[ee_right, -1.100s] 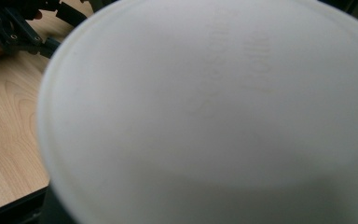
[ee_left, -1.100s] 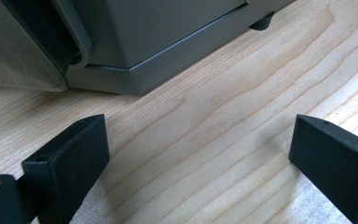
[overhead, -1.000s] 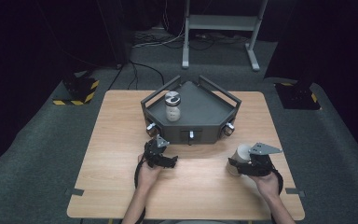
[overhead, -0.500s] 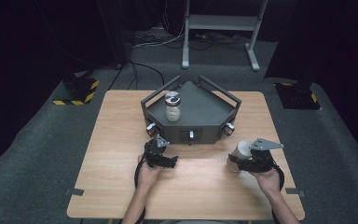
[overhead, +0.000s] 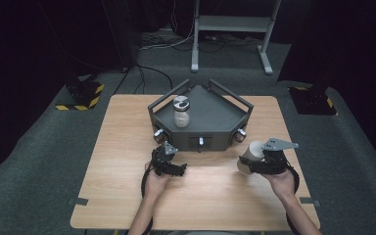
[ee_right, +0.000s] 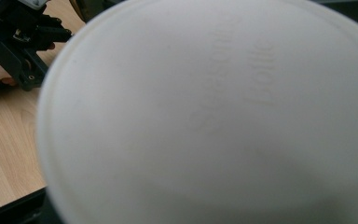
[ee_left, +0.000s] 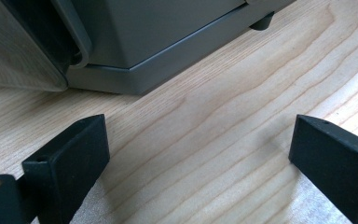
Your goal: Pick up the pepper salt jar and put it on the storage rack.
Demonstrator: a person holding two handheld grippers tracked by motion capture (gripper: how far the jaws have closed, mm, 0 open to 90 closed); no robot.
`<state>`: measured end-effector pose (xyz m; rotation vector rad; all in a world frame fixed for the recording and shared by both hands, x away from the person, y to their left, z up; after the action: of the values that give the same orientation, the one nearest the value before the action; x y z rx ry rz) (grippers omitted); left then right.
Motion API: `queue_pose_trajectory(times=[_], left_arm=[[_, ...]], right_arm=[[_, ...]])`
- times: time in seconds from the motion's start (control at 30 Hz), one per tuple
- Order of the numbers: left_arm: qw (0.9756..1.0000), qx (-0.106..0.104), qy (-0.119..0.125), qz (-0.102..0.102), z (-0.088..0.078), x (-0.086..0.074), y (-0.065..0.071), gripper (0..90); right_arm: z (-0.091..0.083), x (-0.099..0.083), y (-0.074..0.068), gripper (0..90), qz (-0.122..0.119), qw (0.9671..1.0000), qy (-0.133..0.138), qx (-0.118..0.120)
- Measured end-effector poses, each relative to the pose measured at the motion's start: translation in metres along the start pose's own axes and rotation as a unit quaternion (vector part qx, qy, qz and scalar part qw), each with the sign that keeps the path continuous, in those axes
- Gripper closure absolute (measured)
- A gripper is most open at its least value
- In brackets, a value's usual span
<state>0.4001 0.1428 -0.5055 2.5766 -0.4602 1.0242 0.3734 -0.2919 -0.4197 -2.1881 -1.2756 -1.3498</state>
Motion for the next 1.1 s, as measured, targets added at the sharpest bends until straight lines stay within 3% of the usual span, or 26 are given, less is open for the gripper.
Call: queue_pose_trajectory(times=[0.5, 0.8, 1.1], left_arm=[[1.0000, 0.000, 0.000, 0.000, 0.000, 0.000, 0.000, 4.9], [1.0000, 0.000, -0.001, 0.002, 0.000, 0.000, 0.000, 4.9], [1.0000, 0.000, -0.001, 0.001, 0.000, 0.000, 0.000, 4.9]], right_arm=[[-0.002, 0.028, 0.009, 33.3, -0.009, 0.9999, 0.002, 0.009], [-0.004, 0.053, 0.015, 33.3, -0.025, 0.9993, 0.005, 0.028], [-0.005, 0.079, 0.017, 33.3, -0.045, 0.9985, 0.005, 0.031]])
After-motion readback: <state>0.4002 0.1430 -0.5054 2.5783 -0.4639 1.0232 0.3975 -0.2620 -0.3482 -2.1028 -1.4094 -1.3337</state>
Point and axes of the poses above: each handheld gripper's, and its own axes: z roughly forward along the jaws, x roughly out of its top, y roughly to its right, the point moved 8 cm from there along z, roughly forward along the jaws, and after that the axes turned 15 degrees about -z, right-handed, at the moved point
